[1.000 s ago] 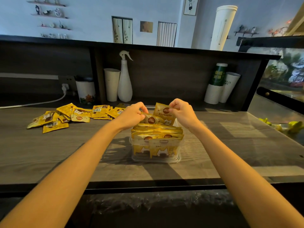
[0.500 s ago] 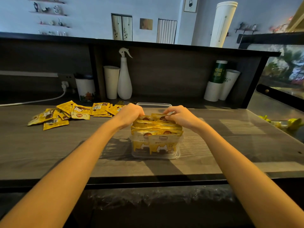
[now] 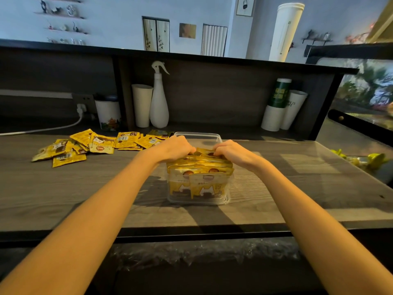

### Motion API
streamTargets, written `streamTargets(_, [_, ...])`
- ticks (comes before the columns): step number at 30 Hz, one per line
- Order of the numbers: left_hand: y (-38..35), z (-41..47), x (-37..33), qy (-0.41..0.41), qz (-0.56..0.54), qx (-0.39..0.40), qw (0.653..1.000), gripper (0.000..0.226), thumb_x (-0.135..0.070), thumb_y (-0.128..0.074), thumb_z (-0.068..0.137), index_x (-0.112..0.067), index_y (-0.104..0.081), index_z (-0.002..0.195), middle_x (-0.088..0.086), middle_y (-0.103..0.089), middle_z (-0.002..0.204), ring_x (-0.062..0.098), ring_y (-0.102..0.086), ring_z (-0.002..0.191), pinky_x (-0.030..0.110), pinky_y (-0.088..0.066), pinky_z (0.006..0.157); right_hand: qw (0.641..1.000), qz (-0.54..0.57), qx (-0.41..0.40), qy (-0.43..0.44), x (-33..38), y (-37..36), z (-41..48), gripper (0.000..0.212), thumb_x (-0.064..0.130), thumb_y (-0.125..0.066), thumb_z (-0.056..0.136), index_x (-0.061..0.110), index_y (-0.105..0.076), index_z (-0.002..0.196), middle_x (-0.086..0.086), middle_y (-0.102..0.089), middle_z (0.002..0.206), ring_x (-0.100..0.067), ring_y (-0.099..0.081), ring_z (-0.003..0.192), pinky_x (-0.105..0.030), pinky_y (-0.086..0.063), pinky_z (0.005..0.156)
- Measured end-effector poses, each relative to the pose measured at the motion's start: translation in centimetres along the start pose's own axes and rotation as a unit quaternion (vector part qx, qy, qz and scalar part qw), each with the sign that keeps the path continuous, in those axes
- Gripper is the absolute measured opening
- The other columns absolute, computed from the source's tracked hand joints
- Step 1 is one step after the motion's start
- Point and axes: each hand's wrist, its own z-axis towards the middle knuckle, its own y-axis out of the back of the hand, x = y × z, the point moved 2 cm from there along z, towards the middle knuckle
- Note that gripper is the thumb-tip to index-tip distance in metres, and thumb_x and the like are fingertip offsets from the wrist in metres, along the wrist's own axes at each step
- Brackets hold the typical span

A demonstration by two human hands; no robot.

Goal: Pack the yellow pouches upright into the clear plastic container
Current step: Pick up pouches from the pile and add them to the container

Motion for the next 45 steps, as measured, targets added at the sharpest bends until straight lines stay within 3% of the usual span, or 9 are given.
streamTargets(3, [0.0,0.4,0.3,-0.008,-0.01,0.001,1.0,0.046,-0.023,-0.039,0.096,-0.015,-0.039,0.051,0.0,-0.038,0.056,0.011,-0.037,0.055,0.028,-0.028,0.058,1.0,0.006,0.0,-0.004,0.1,0.1,0.1,0.033,0.013,-0.038,0.095,-0.006,-0.065,0.098,-0.024,-0.06,0.097,-0.024,-0.054,0.085,-0.038,-0.046,0.085])
streamTargets(6, [-0.1,0.2,0.2,-0.003,-0.025,0.004,1.0,0.045,-0.023,-0.04,0.095,-0.015,-0.038,0.051,0.001,-0.038,0.056,0.012,-0.036,0.056,0.029,-0.027,0.057,1.0,-0.003,0.008,-0.027,0.0,-0.1,0.0,0.034,0.02,-0.038,0.095,0.012,-0.049,0.064,-0.01,-0.045,0.07,-0.015,-0.042,0.068,-0.032,-0.036,0.068])
streamTargets(13, [-0.1,-0.3,0.5,-0.012,-0.058,-0.031,0.998,0.034,-0.028,-0.026,0.1,-0.015,-0.05,0.08,0.008,-0.05,0.084,0.02,-0.049,0.081,0.027,-0.036,0.069,0.998,0.037,-0.004,-0.042,0.1,-0.4,-0.3,0.044,0.037,-0.03,0.098,0.007,-0.061,0.09,-0.02,-0.056,0.091,-0.027,-0.054,0.089,-0.046,-0.038,0.099])
streamTargets(15, [-0.1,-0.5,0.5,-0.014,-0.039,-0.05,0.998,0.038,-0.022,-0.022,0.101,-0.015,-0.052,0.079,0.014,-0.057,0.091,0.029,-0.057,0.092,0.037,-0.043,0.081,0.998,0.04,-0.015,-0.04,0.3,-0.5,-0.3,0.043,0.038,-0.03,0.099,0.013,-0.059,0.081,-0.006,-0.058,0.086,-0.019,-0.054,0.089,-0.039,-0.038,0.092])
streamTargets(17, [0.1,-0.9,0.1,-0.023,-0.021,-0.065,0.997,0.041,-0.016,-0.022,0.101,-0.01,-0.055,0.078,0.018,-0.061,0.094,0.032,-0.06,0.098,0.04,-0.044,0.087,0.998,0.044,-0.026,-0.036,0.6,-0.5,-0.2,0.042,0.036,-0.029,0.099,0.013,-0.064,0.095,0.001,-0.059,0.098,-0.016,-0.052,0.096,-0.03,-0.035,0.089])
streamTargets(21, [0.7,-1.1,-0.2,-0.03,-0.03,-0.078,0.996,0.04,-0.012,-0.025,0.101,0.001,-0.062,0.11,0.014,-0.063,0.12,0.026,-0.058,0.11,0.037,-0.045,0.096,0.999,0.027,-0.032,-0.03,1.6,-0.3,-0.4,0.049,0.033,-0.025,0.101,0.009,-0.062,0.12,0.0,-0.055,0.109,-0.015,-0.05,0.103,-0.027,-0.033,0.089])
streamTargets(27, [2.3,-1.5,1.4,0.004,-0.074,-0.166,0.983,0.031,-0.014,-0.04,0.095,-0.002,-0.068,0.101,0.012,-0.063,0.095,0.023,-0.056,0.09,0.031,-0.044,0.074,0.987,-0.055,-0.144,0.05,4.5,-0.4,-0.1,0.038,0.022,-0.037,0.098,-0.001,-0.067,0.103,-0.015,-0.068,0.106,-0.029,-0.061,0.099,-0.042,-0.048,0.089])
streamTargets(34, [5.9,-6.0,6.1,0.057,0.017,-0.347,0.936,0.032,-0.014,-0.04,0.091,-0.007,-0.069,0.099,0.017,-0.063,0.109,0.037,-0.058,0.099,0.039,-0.045,0.079,0.941,-0.048,-0.294,0.162,11.6,-4.4,1.4,0.028,0.012,-0.045,0.093,0.004,-0.061,0.115,-0.009,-0.06,0.123,-0.024,-0.056,0.112,-0.033,-0.043,0.095])
streamTargets(45, [5.5,-10.2,20.2,0.248,0.074,-0.286,0.923,0.027,-0.012,-0.045,0.09,0.0,-0.067,0.098,0.025,-0.062,0.111,0.041,-0.056,0.106,0.042,-0.046,0.083,0.978,-0.067,-0.144,0.132,17.5,-17.5,7.6,0.029,0.01,-0.043,0.09,-0.002,-0.059,0.11,-0.019,-0.055,0.124,-0.036,-0.052,0.113,-0.037,-0.042,0.086])
